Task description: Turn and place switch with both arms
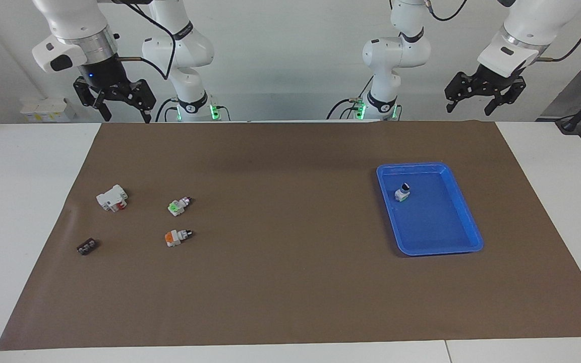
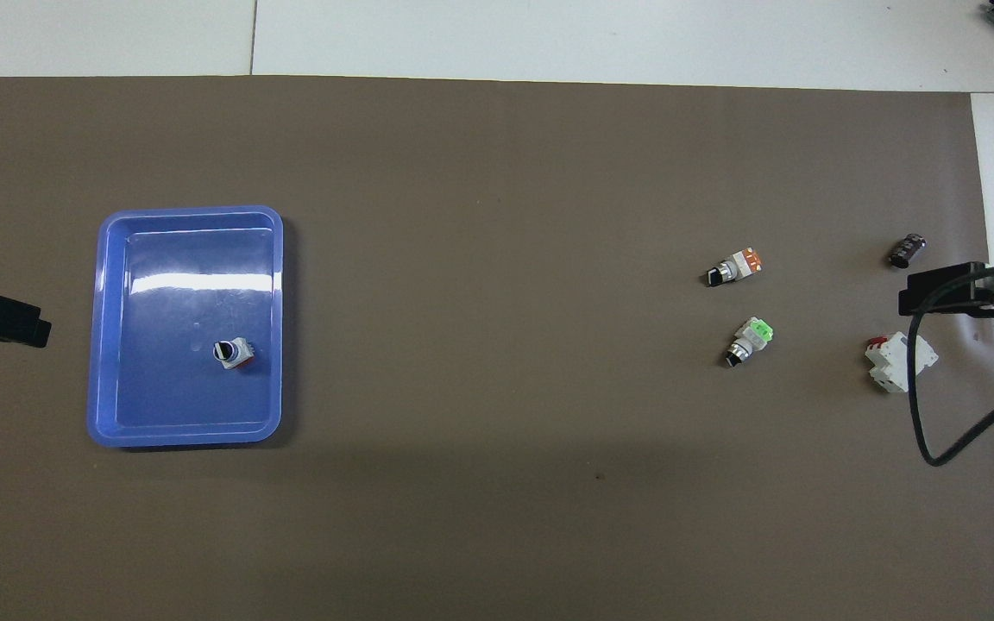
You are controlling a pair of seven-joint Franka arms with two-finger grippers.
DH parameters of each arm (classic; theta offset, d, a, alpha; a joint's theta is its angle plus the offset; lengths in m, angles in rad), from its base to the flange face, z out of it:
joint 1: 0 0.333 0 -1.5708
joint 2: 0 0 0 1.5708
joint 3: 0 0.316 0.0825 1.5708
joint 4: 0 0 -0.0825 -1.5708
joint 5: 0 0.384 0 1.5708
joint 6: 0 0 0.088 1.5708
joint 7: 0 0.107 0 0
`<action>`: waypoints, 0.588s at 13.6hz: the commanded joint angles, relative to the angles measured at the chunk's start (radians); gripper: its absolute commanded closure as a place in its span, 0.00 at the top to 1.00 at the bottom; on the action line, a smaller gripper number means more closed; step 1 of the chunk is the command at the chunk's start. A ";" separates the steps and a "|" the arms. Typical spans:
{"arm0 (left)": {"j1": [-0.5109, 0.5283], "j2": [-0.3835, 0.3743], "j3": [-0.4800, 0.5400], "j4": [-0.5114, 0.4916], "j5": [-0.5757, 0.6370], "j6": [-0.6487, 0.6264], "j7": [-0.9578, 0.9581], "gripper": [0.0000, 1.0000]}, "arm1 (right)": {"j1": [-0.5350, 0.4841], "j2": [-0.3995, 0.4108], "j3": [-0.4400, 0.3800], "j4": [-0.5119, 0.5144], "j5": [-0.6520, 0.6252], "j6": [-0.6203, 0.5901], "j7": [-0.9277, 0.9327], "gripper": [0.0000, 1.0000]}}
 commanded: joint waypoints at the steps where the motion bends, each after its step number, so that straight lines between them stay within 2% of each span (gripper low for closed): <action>1: -0.001 -0.026 0.001 -0.029 0.022 -0.002 -0.007 1.00 | -0.004 -0.026 -0.002 -0.031 -0.011 0.005 -0.015 1.00; 8: -0.001 -0.026 0.001 -0.029 0.022 -0.002 -0.007 1.00 | -0.006 -0.036 -0.005 -0.042 -0.018 0.009 -0.026 1.00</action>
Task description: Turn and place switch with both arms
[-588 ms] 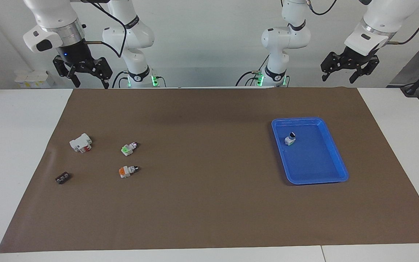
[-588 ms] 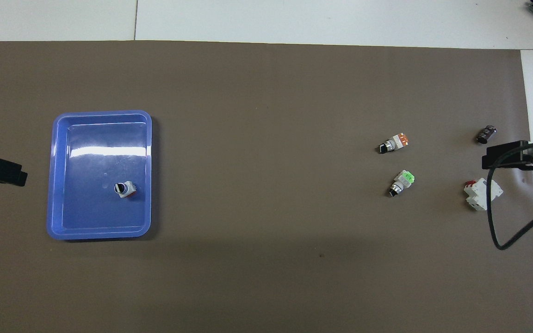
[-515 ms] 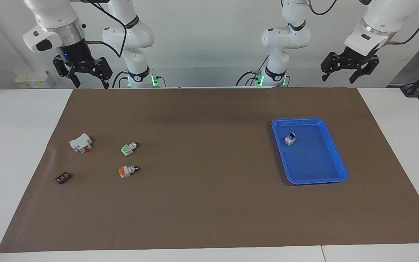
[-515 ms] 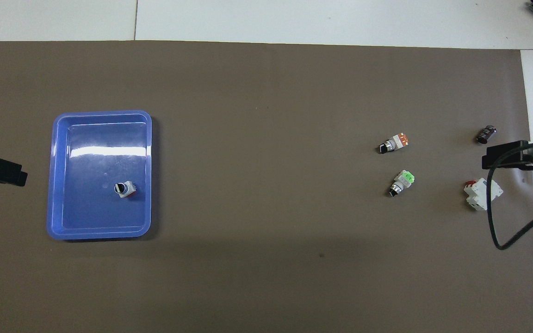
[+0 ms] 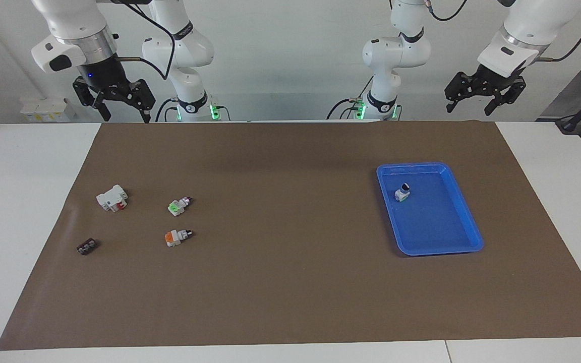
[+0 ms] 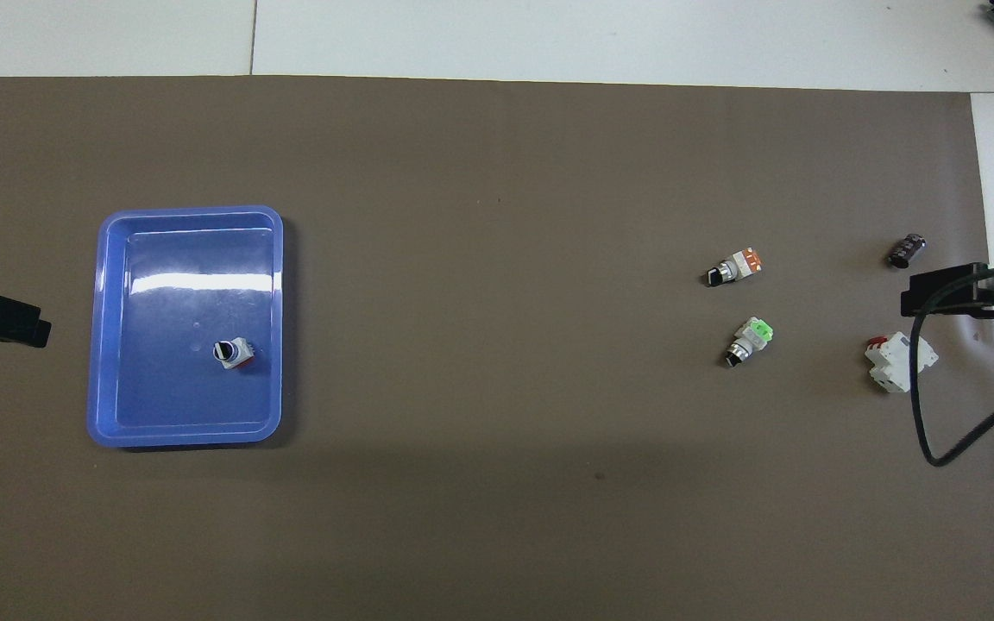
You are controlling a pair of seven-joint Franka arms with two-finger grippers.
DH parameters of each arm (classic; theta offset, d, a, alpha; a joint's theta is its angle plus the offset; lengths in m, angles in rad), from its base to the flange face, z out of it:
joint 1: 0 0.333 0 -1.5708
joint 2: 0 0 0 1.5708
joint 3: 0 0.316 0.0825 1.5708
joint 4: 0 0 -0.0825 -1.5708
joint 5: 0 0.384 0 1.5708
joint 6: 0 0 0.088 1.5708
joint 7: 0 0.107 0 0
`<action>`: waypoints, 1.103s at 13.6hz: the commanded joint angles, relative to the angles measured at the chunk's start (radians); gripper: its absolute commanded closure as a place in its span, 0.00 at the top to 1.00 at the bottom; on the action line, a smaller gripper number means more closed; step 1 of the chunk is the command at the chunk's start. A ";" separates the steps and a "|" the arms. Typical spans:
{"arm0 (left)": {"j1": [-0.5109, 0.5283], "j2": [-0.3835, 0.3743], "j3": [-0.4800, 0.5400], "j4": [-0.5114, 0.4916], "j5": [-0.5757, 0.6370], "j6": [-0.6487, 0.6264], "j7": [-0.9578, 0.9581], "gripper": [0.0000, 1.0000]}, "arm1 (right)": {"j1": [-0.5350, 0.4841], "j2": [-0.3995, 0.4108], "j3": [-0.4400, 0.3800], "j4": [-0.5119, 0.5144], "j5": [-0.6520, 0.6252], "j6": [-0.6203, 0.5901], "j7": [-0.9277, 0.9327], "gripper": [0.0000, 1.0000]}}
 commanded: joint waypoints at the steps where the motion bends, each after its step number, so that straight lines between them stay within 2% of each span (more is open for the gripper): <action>1: -0.001 -0.026 0.001 -0.029 0.022 0.003 -0.007 1.00 | -0.002 -0.042 0.003 -0.062 -0.029 0.042 -0.026 1.00; 2: -0.001 -0.024 0.002 -0.026 0.022 0.017 -0.006 1.00 | -0.004 -0.043 0.003 -0.081 -0.032 0.103 -0.024 1.00; 5: 0.000 -0.026 0.002 -0.028 0.022 0.018 -0.009 1.00 | -0.008 -0.033 0.001 -0.130 -0.035 0.186 0.032 1.00; 10: -0.001 -0.026 0.001 -0.029 0.022 0.023 -0.006 1.00 | 0.001 -0.025 0.003 -0.389 -0.035 0.497 0.383 1.00; 15: -0.001 -0.024 0.001 -0.026 0.022 0.043 -0.011 1.00 | 0.005 0.105 0.004 -0.461 -0.032 0.613 0.600 1.00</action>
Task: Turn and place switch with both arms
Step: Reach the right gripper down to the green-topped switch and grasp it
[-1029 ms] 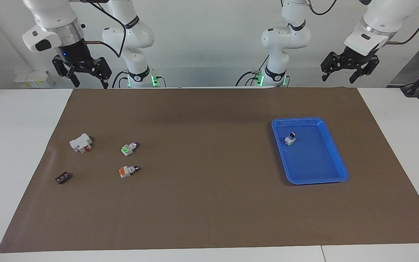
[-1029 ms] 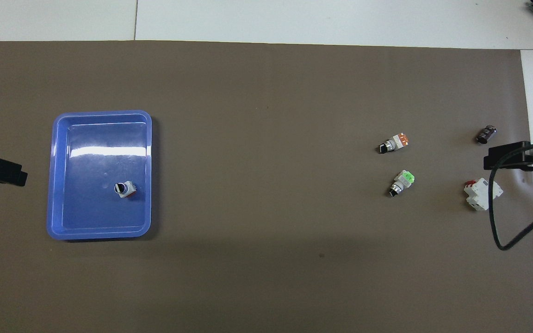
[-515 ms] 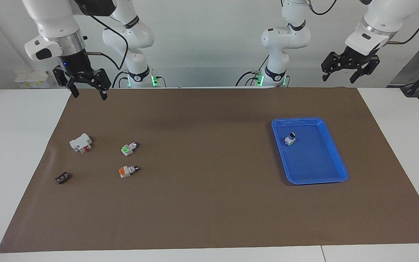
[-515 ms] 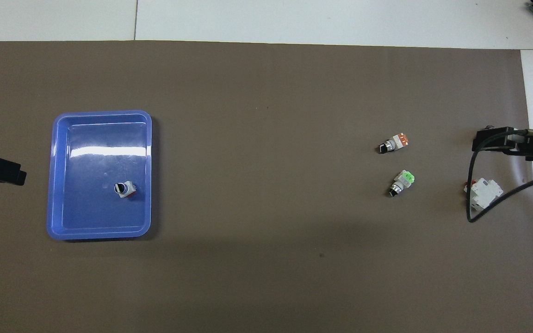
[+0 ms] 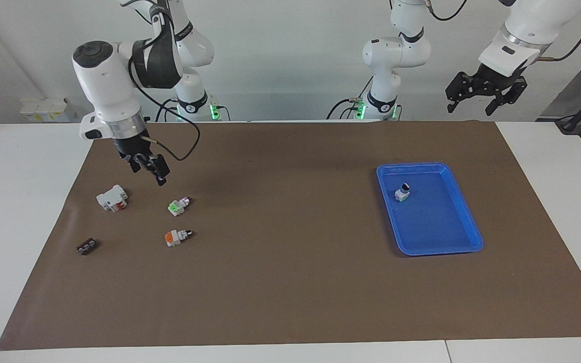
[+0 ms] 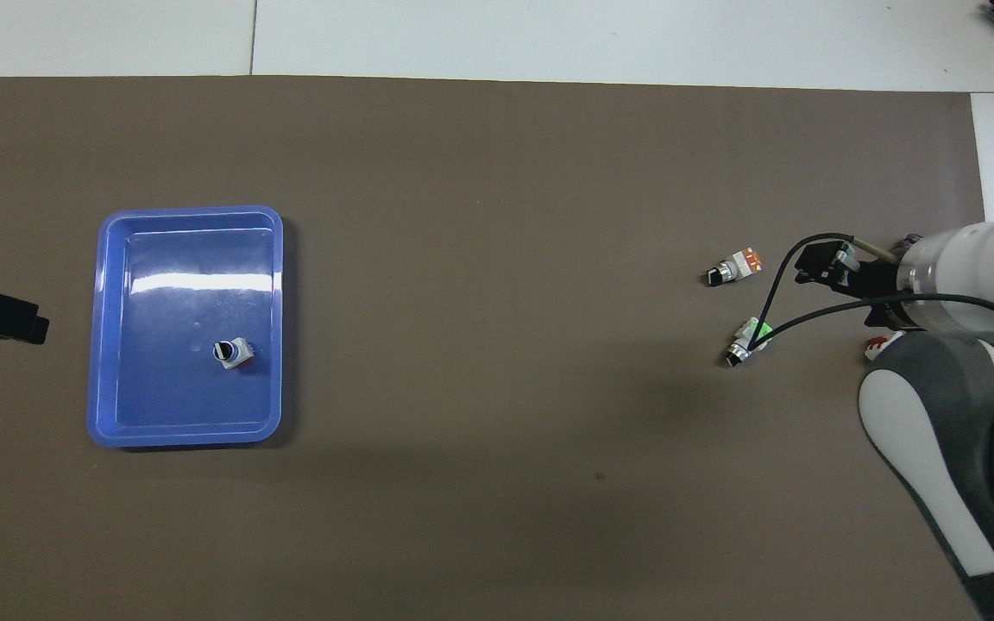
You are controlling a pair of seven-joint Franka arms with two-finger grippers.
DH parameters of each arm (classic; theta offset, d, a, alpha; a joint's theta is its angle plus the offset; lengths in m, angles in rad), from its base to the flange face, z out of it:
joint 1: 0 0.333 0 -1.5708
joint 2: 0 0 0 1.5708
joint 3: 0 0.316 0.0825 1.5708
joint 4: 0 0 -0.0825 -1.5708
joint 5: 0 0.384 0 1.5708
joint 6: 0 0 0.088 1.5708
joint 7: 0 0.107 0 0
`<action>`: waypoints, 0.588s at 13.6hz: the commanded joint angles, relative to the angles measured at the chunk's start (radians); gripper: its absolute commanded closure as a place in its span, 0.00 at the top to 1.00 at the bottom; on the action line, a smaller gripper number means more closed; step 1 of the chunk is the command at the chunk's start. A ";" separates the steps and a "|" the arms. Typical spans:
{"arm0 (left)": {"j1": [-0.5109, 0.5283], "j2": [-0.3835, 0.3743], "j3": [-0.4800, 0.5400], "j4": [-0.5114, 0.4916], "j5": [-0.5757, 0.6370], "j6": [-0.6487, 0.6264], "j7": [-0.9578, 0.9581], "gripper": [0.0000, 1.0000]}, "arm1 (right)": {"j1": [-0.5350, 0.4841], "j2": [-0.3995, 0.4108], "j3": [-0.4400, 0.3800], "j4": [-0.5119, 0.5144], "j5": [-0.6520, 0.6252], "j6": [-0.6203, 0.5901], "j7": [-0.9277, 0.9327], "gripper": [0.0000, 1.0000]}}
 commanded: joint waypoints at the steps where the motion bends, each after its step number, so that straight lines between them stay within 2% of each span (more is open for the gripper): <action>1: -0.001 -0.022 -0.001 -0.023 0.020 0.029 -0.011 1.00 | 0.000 0.044 0.003 -0.050 -0.014 0.049 0.113 1.00; 5: -0.001 -0.019 -0.001 -0.017 0.008 0.026 -0.005 1.00 | 0.000 0.133 0.004 -0.128 0.002 0.245 0.191 1.00; 8: -0.001 -0.017 0.002 -0.011 -0.021 0.031 0.003 1.00 | -0.003 0.185 0.004 -0.133 0.017 0.280 0.217 1.00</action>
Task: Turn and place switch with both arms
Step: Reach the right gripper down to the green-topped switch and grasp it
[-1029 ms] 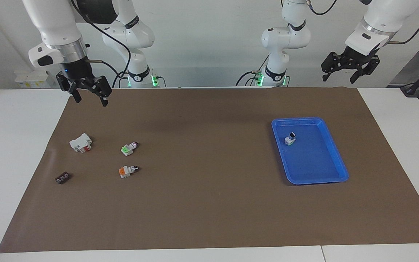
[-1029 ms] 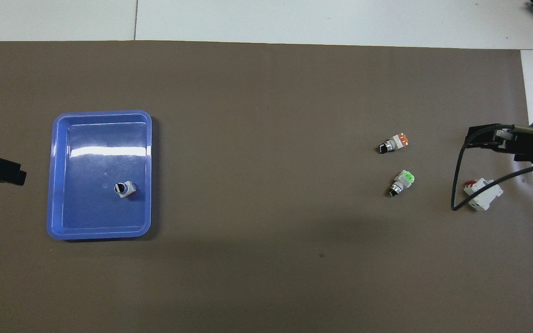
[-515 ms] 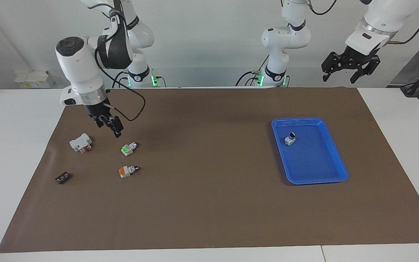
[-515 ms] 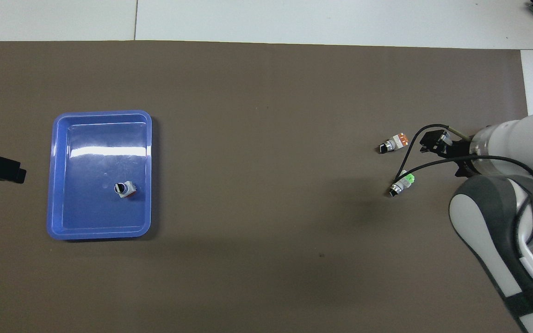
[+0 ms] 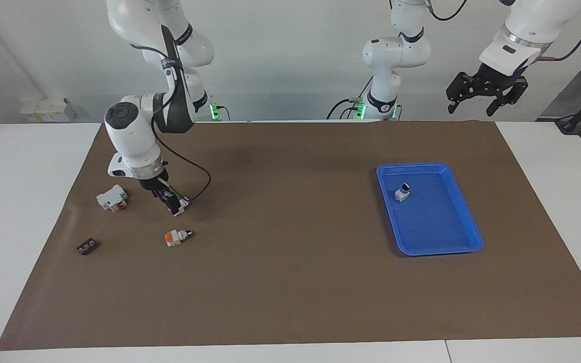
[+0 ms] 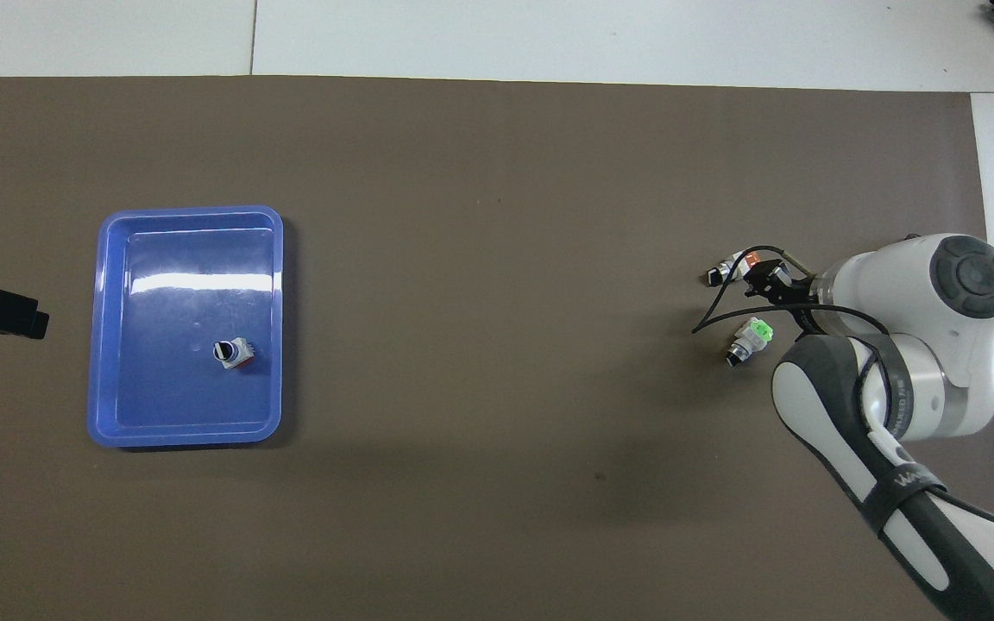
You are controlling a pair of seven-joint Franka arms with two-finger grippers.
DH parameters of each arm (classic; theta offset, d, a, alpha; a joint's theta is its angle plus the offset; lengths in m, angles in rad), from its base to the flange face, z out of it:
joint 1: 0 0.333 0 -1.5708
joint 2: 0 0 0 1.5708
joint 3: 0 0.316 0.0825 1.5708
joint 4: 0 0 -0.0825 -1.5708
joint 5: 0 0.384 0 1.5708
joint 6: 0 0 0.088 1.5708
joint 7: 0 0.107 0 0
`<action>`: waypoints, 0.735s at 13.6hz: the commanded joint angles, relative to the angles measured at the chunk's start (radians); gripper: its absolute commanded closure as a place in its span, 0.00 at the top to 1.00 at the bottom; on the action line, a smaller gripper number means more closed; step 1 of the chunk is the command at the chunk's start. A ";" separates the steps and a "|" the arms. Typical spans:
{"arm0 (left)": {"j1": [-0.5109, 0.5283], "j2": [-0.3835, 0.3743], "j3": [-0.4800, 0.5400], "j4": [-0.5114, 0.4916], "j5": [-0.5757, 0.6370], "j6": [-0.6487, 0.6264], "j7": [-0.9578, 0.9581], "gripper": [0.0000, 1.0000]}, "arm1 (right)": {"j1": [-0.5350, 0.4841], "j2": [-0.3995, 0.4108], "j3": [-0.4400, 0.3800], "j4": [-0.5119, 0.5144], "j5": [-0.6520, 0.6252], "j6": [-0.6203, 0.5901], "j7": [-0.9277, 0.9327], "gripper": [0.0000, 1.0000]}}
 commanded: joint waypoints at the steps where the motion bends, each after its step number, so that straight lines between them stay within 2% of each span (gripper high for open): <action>1: 0.000 -0.017 0.004 -0.014 -0.020 0.019 0.004 1.00 | -0.004 0.020 0.004 -0.043 0.048 0.044 0.032 1.00; 4: 0.000 -0.017 0.004 -0.014 -0.021 0.017 0.003 1.00 | -0.004 0.029 0.004 -0.120 0.131 0.133 0.030 0.99; 5: 0.000 -0.017 0.004 -0.014 -0.021 0.016 0.003 1.00 | -0.007 0.037 0.003 -0.123 0.131 0.149 0.029 0.92; 6: 0.000 -0.017 0.004 -0.016 -0.023 0.016 0.004 1.00 | -0.012 0.043 0.003 -0.120 0.131 0.152 0.026 0.71; 7: 0.000 -0.018 0.004 -0.017 -0.023 0.017 0.004 1.00 | -0.012 0.044 0.004 -0.119 0.131 0.149 0.021 0.14; 8: 0.000 -0.018 0.004 -0.016 -0.023 0.019 0.003 1.00 | 0.001 0.044 0.004 -0.114 0.131 0.135 0.021 0.00; 10: 0.003 -0.023 0.007 -0.023 -0.020 0.010 -0.006 1.00 | 0.013 0.052 0.006 -0.073 0.133 0.073 0.026 0.00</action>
